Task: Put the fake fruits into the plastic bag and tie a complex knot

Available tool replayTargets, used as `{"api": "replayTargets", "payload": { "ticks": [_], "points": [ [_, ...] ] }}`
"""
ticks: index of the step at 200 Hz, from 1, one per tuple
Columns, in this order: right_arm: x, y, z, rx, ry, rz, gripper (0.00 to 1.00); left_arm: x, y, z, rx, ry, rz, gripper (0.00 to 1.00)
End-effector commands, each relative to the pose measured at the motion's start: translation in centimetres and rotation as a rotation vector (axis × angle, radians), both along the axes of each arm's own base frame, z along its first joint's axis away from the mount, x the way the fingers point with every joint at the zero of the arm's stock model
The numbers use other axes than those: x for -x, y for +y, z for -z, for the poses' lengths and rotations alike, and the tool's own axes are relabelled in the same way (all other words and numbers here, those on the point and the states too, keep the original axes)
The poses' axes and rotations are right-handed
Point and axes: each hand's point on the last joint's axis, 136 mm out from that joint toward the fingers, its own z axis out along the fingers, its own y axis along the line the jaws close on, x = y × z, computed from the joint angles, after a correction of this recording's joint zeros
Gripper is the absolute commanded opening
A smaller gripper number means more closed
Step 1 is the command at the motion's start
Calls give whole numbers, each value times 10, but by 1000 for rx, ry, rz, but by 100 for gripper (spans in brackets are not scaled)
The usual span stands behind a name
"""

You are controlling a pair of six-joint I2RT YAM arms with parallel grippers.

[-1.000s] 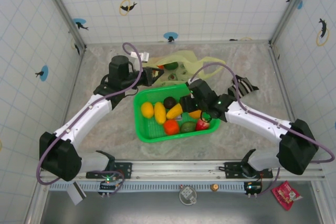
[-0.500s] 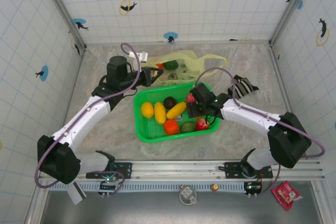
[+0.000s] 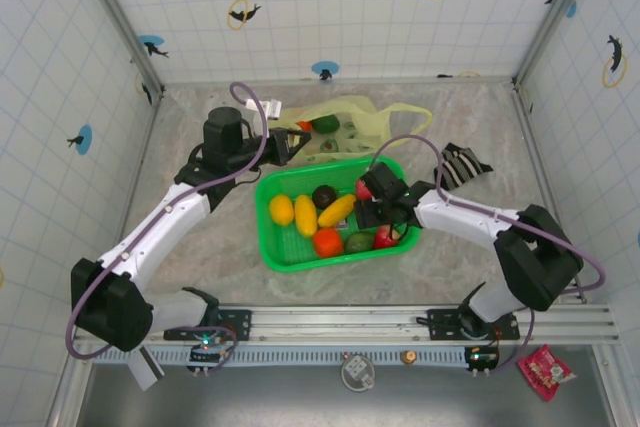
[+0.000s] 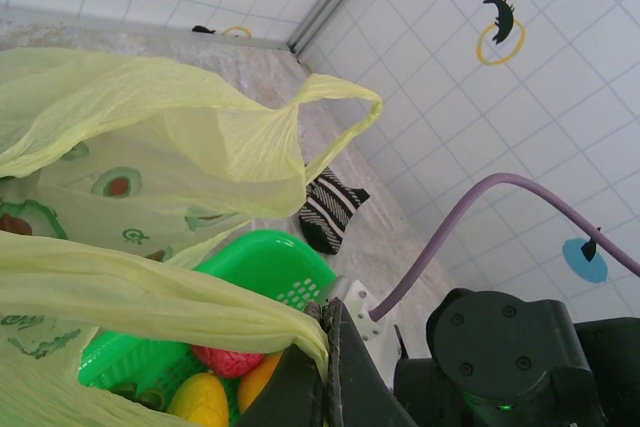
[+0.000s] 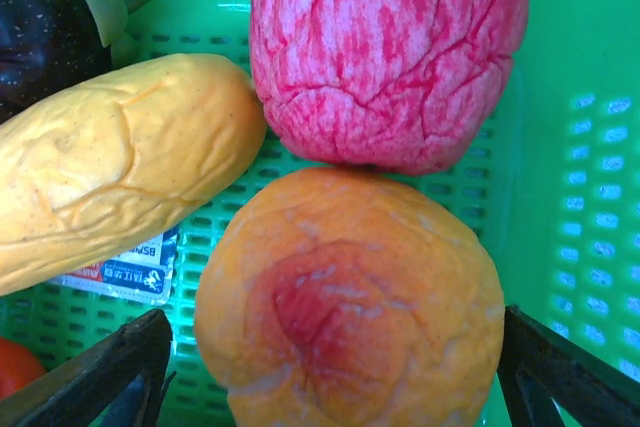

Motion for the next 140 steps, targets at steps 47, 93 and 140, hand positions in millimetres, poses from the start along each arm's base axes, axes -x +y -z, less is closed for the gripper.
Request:
{"api": "replayTargets", "payload": {
  "ticks": [47, 93, 140],
  "points": [
    [-4, -2, 12, 6, -4, -5, 73, 3, 1, -3, -1, -18, 12, 0],
    [-3, -6, -2, -37, -38, 4, 66, 3, 2, -2, -1, -16, 12, 0],
    [-1, 0, -30, -132, -91, -41, 62, 5, 1, -3, 1, -19, 18, 0]
  ]
}}
